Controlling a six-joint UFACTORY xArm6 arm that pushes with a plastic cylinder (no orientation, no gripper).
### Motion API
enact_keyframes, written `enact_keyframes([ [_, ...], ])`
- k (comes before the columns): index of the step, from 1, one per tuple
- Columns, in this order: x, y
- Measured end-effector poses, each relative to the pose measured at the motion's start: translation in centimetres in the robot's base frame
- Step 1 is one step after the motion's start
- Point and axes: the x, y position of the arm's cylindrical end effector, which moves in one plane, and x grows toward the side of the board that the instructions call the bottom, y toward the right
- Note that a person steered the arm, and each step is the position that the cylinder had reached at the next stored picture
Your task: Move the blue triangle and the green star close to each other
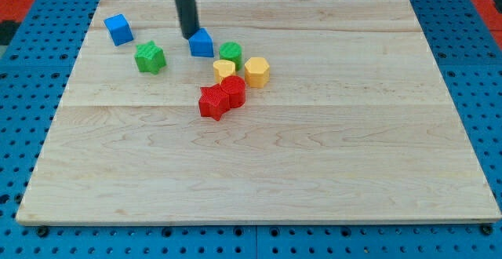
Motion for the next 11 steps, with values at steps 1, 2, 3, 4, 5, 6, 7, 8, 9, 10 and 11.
enact_keyframes([
  [1,-1.3,-0.6],
  [2,-4.0,2.4],
  [3,-0.6,2.7],
  [4,0.7,4.9],
  [5,0.7,2.3],
  [6,0.7,2.3],
  [7,0.6,2.3],
  [8,0.6,2.3],
  [9,0.6,0.5],
  [10,0.6,0.5],
  [11,-0.5,1.0],
])
